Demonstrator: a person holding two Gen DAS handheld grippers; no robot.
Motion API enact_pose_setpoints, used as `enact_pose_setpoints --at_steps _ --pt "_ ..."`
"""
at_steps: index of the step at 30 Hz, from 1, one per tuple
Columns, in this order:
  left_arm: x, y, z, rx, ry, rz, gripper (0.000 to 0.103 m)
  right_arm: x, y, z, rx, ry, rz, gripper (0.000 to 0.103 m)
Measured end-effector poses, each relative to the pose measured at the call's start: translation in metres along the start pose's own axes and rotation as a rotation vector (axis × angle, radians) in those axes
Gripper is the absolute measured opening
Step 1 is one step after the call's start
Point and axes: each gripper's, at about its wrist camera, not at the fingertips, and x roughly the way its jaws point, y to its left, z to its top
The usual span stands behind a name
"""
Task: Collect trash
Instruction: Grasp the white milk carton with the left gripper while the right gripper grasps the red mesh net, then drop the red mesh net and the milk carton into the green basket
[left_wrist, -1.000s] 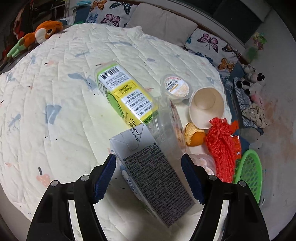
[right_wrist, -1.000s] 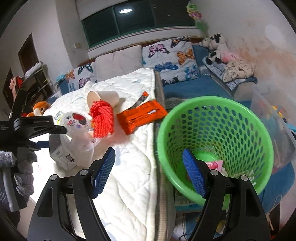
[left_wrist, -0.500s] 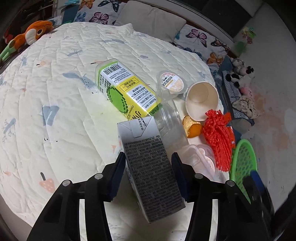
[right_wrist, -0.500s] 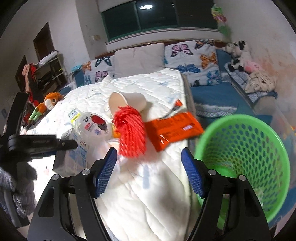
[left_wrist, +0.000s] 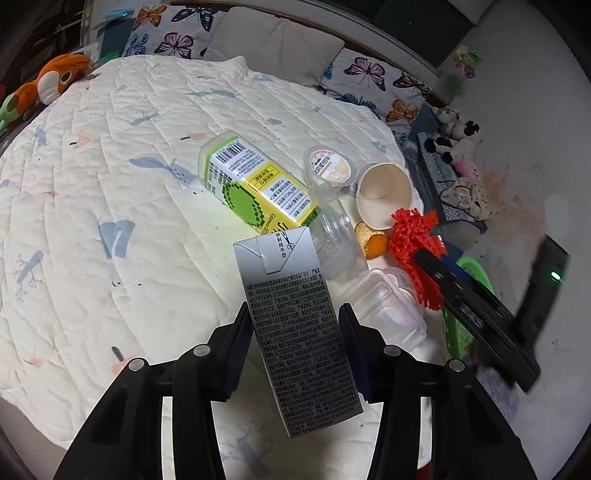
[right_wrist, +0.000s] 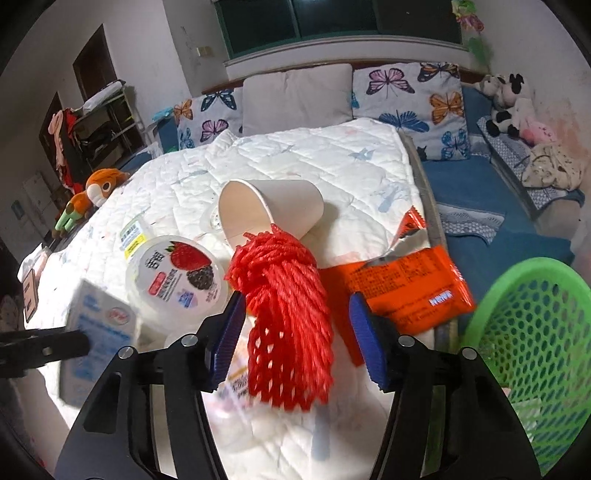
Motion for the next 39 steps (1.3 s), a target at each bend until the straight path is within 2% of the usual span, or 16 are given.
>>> enact_pose_setpoints --at_steps 6,12,16,20,27,32,39 --pt "-0.015 0.002 0.004 0.021 -0.021 -0.03 0.046 0.009 -0.005 0.003 0.044 0.026 0.047 0.034" --pt "-0.029 -0.008 0.012 0.054 -0.053 -0.052 0.046 -0.009 -0.007 0.002 0.059 -0.014 0.054 0.025" --pt "-0.035 -0.023 0.019 0.088 -0.073 -0.076 0.046 -0.034 -0.015 -0.001 0.081 -0.063 0.058 0.024" --pt "-0.031 -0.048 0.023 0.131 -0.068 -0.117 0.046 -0.06 -0.029 -0.01 0.107 -0.1 0.027 0.024" --pt "-0.008 -0.115 0.02 0.258 -0.018 -0.219 0.046 -0.102 -0.071 -0.038 0.151 -0.134 -0.131 0.025" --pt "0.015 -0.163 0.014 0.354 0.023 -0.292 0.046 -0.118 -0.101 -0.06 0.208 -0.123 -0.205 0.026" --pt "0.044 -0.211 0.004 0.441 0.076 -0.323 0.046 -0.13 -0.136 -0.09 0.283 -0.098 -0.297 0.027"
